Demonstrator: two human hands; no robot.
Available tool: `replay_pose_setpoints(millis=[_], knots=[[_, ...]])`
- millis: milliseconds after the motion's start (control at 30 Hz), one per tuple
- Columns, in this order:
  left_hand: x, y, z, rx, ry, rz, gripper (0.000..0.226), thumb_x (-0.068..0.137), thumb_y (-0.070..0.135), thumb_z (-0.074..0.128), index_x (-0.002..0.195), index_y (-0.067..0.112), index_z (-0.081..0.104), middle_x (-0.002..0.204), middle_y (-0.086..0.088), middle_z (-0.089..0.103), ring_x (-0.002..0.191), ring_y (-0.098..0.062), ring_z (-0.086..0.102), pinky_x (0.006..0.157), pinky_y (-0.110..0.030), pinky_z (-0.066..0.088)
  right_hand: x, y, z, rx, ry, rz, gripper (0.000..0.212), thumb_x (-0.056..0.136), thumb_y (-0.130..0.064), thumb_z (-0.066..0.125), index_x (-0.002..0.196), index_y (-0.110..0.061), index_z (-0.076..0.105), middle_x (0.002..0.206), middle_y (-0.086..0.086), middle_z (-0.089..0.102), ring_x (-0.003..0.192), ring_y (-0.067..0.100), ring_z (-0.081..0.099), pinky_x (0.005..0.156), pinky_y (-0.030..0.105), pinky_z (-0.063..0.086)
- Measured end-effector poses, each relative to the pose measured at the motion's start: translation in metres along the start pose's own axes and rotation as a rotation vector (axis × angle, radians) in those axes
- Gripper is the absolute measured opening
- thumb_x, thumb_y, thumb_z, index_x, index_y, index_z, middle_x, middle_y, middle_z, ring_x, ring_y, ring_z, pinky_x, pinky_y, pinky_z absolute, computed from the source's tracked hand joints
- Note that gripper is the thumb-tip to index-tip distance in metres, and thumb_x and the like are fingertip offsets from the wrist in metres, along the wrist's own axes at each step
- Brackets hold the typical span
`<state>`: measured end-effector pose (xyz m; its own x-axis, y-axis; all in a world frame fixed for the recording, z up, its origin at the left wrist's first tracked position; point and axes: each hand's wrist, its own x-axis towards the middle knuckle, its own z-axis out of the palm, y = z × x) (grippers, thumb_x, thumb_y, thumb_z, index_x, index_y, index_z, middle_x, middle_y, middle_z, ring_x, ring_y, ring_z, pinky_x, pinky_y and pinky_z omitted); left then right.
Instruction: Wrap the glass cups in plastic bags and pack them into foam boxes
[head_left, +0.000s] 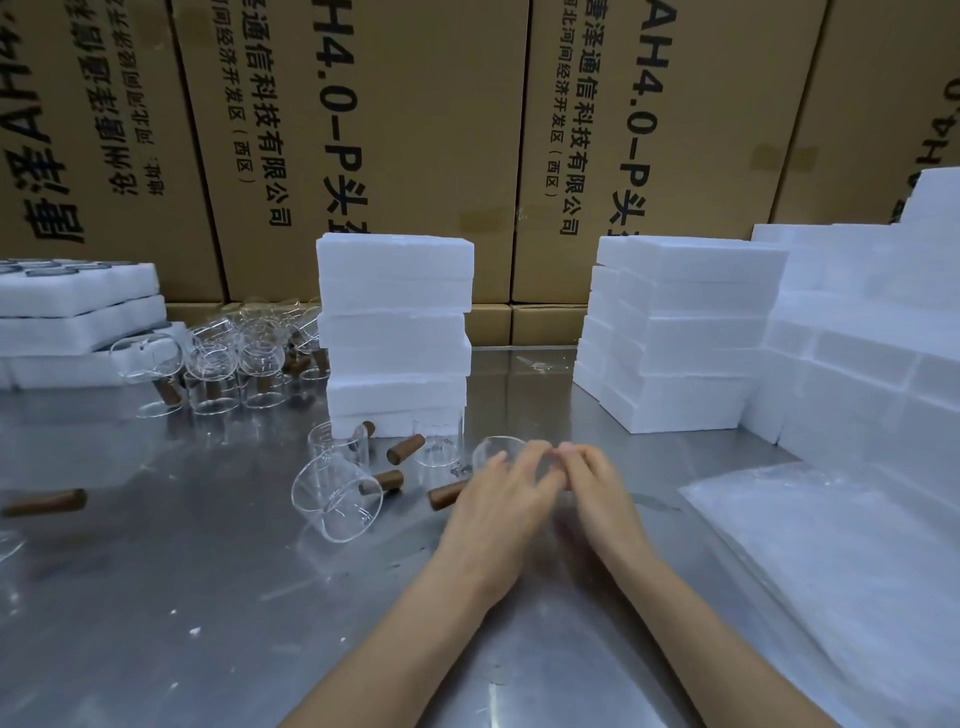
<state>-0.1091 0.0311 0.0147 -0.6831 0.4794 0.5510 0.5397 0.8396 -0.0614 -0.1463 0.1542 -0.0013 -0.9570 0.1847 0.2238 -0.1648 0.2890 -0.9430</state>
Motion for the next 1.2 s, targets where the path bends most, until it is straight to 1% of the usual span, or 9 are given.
replay_pose_setpoints(millis=[100, 200, 333, 467, 600, 833, 933, 1100, 1200], knots=[[0.001, 0.005, 0.004, -0.013, 0.02, 0.279, 0.038, 0.082, 0.007, 0.031, 0.099, 0.01, 0.064, 0.118, -0.014, 0.059, 0.089, -0.034, 0.061, 0.071, -0.035, 0.049, 0.003, -0.014, -0.015, 0.29, -0.106, 0.194, 0.041, 0.094, -0.047, 0.045, 0.11, -0.012, 0.058, 0.095, 0.005, 0.064, 0.082, 0.018, 0.062, 0.071, 0.029, 0.048], [0.0, 0.011, 0.004, -0.058, 0.032, 0.352, 0.009, 0.073, 0.001, 0.06, 0.075, 0.01, 0.06, 0.093, -0.011, 0.061, 0.071, -0.028, 0.058, 0.044, -0.027, 0.036, 0.004, -0.016, -0.031, 0.321, -0.352, 0.309, 0.058, 0.076, -0.065, 0.057, 0.116, -0.023, 0.06, 0.107, 0.002, 0.068, 0.1, 0.017, 0.066, 0.083, 0.03, 0.049], [0.003, 0.017, 0.009, -0.145, 0.071, 0.312, 0.008, 0.08, 0.012, 0.05, 0.077, 0.009, 0.057, 0.087, -0.009, 0.057, 0.073, -0.026, 0.053, 0.053, -0.033, 0.047, -0.001, -0.016, -0.039, 0.366, -0.58, 0.273, 0.04, 0.083, -0.046, 0.062, 0.089, -0.007, 0.057, 0.075, 0.003, 0.052, 0.071, 0.012, 0.058, 0.064, 0.017, 0.046], [0.005, 0.014, 0.013, -0.1, 0.287, 0.333, 0.021, 0.081, 0.006, 0.05, 0.077, 0.013, 0.069, 0.094, -0.006, 0.066, 0.086, -0.024, 0.06, 0.087, -0.037, 0.045, 0.004, -0.012, -0.032, 0.415, -0.391, 0.253, 0.039, 0.096, -0.034, 0.047, 0.105, -0.001, 0.065, 0.098, 0.017, 0.059, 0.095, 0.023, 0.058, 0.081, 0.032, 0.041], [0.001, 0.009, 0.015, -0.288, 0.361, 0.056, 0.018, 0.082, 0.015, 0.062, 0.099, 0.014, 0.065, 0.105, -0.001, 0.06, 0.09, -0.02, 0.058, 0.075, -0.029, 0.047, 0.007, -0.013, -0.027, 0.585, -0.074, 0.31, 0.032, 0.097, -0.033, 0.046, 0.093, -0.006, 0.062, 0.095, 0.009, 0.062, 0.073, 0.019, 0.062, 0.06, 0.029, 0.05], [-0.001, 0.013, 0.031, -0.474, 0.262, -0.129, 0.082, 0.084, 0.027, 0.07, 0.15, 0.013, 0.023, 0.15, 0.001, 0.029, 0.139, -0.008, 0.028, 0.111, -0.013, 0.022, -0.001, -0.014, -0.012, 0.713, -0.13, 0.262, 0.033, 0.096, -0.043, 0.043, 0.092, -0.017, 0.062, 0.105, 0.009, 0.068, 0.085, 0.02, 0.066, 0.079, 0.034, 0.051], [0.0, 0.008, 0.032, -0.594, 0.305, -0.231, 0.09, 0.078, 0.023, 0.076, 0.149, 0.014, 0.022, 0.148, 0.005, 0.028, 0.138, -0.006, 0.025, 0.11, -0.008, 0.016, -0.003, -0.015, -0.008, 0.691, -0.216, 0.27, 0.037, 0.093, -0.049, 0.043, 0.091, -0.015, 0.058, 0.1, 0.013, 0.068, 0.085, 0.023, 0.065, 0.08, 0.035, 0.05], [0.004, -0.004, 0.031, -0.832, 0.435, -0.347, 0.069, 0.069, 0.009, 0.083, 0.121, 0.027, 0.043, 0.12, 0.007, 0.052, 0.114, -0.005, 0.05, 0.097, -0.018, 0.04, -0.004, -0.012, -0.003, 0.576, -0.305, 0.285, 0.044, 0.088, -0.055, 0.049, 0.079, -0.012, 0.057, 0.072, 0.007, 0.069, 0.066, 0.018, 0.067, 0.068, 0.034, 0.056], [0.004, -0.01, 0.029, -0.945, 0.432, -0.388, 0.062, 0.069, 0.01, 0.083, 0.108, 0.036, 0.044, 0.112, 0.017, 0.055, 0.107, 0.012, 0.05, 0.088, -0.008, 0.038, 0.003, -0.007, -0.004, 0.467, -0.271, 0.284, 0.052, 0.085, -0.063, 0.048, 0.086, -0.013, 0.061, 0.086, 0.005, 0.07, 0.081, 0.018, 0.066, 0.082, 0.041, 0.055]])
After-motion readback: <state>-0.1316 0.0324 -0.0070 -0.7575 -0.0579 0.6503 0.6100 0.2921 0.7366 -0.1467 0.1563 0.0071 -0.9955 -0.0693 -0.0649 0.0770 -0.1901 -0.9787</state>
